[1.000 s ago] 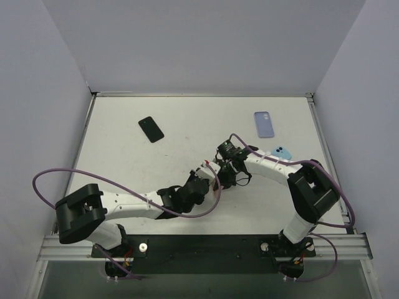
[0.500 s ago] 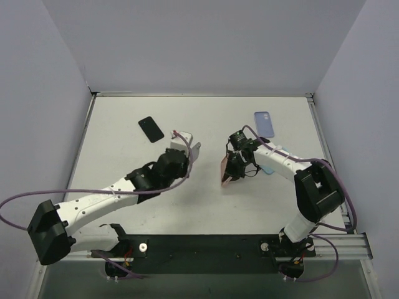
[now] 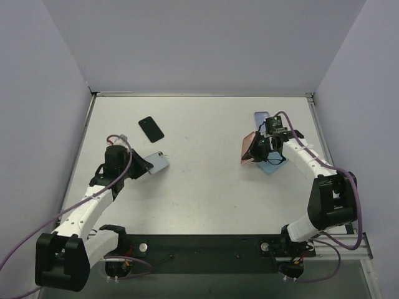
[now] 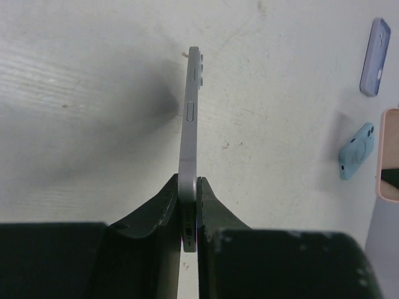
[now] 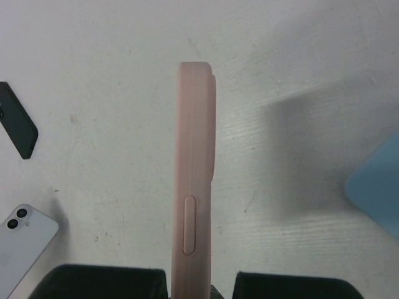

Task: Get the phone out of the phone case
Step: Place the phone case at the center of the board, then place the phone at the center of the board.

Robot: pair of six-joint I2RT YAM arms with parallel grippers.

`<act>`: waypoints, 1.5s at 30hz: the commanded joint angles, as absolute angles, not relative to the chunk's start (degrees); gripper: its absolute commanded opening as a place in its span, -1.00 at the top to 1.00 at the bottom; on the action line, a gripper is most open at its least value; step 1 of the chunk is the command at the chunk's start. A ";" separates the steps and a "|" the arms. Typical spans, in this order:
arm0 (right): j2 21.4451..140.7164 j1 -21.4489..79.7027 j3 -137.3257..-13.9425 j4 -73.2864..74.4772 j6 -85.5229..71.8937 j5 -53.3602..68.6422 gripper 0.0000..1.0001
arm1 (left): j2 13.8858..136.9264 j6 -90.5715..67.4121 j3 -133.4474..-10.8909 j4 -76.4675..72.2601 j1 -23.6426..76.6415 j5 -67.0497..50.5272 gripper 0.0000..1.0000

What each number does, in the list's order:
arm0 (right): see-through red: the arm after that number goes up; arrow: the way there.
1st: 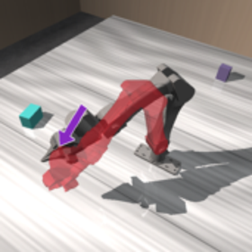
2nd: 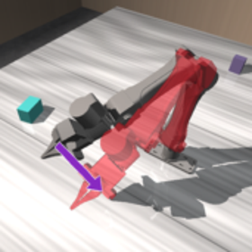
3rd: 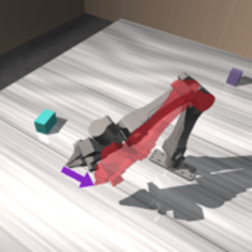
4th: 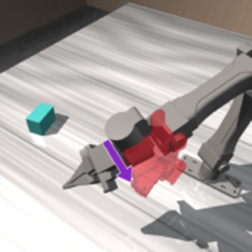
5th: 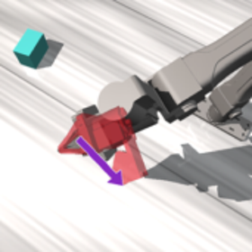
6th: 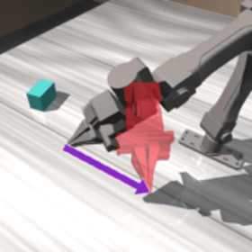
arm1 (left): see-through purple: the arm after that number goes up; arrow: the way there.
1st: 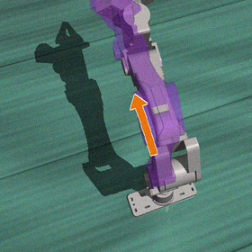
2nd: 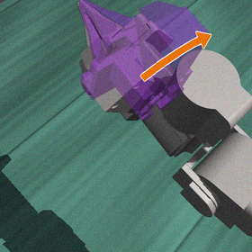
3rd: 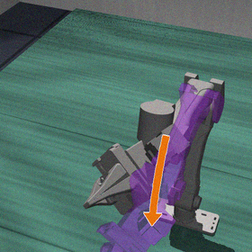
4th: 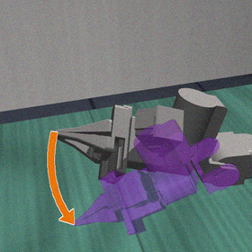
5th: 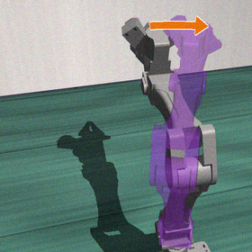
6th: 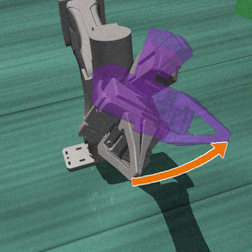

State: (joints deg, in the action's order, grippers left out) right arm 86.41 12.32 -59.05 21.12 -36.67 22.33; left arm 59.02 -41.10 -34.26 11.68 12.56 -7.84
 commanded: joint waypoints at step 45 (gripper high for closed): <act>91.49 -3.78 -57.22 25.23 -44.47 -2.46 -1.00 | 71.98 -47.72 -32.34 4.04 -8.09 -22.06 -0.16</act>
State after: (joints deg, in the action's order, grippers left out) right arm 90.45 -4.10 -56.69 24.32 -41.95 -3.86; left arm 71.90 -50.15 -30.35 1.89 -7.68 -20.99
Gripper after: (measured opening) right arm 0.999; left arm 0.516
